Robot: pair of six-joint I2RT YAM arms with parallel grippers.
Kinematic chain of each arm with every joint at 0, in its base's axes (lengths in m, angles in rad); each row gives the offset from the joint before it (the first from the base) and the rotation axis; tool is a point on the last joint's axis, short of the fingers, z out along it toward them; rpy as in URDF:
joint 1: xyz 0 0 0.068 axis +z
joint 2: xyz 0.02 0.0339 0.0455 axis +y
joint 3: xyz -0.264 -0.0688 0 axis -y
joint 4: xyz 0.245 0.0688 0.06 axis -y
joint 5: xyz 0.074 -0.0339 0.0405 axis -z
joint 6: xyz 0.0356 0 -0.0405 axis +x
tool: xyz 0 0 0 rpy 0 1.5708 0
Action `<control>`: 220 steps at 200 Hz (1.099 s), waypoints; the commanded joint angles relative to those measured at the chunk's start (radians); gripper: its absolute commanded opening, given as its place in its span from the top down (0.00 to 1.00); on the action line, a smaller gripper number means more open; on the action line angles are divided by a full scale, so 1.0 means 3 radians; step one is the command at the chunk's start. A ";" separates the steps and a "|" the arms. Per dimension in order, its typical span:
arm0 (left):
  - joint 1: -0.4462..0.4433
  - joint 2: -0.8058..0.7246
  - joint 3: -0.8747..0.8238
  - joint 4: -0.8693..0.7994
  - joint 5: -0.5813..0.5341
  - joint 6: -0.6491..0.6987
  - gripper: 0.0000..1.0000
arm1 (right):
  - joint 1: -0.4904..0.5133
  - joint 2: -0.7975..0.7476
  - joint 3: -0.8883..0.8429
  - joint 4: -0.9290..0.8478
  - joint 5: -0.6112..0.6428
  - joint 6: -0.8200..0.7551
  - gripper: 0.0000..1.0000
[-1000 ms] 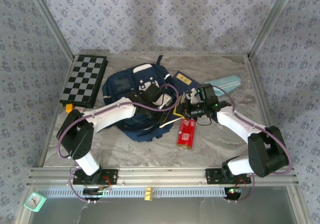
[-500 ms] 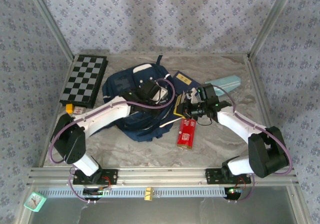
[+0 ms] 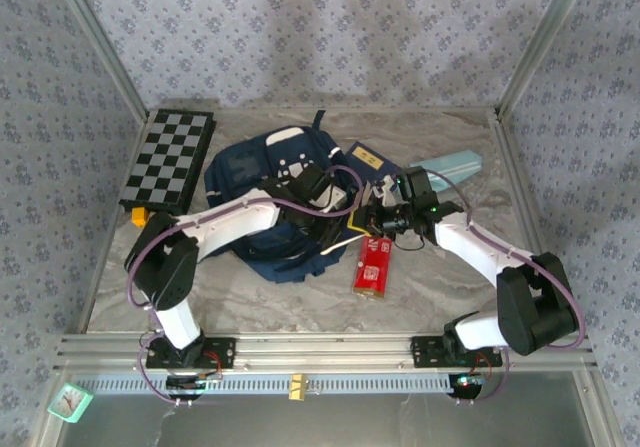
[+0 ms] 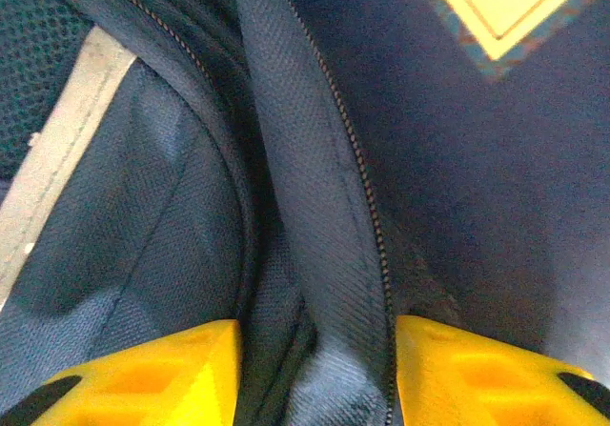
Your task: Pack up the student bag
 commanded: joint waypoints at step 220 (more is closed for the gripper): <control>0.0014 -0.0995 0.0805 -0.0351 -0.1159 0.0506 1.00 | 0.0598 0.1468 0.0900 0.1096 0.0638 -0.0066 0.76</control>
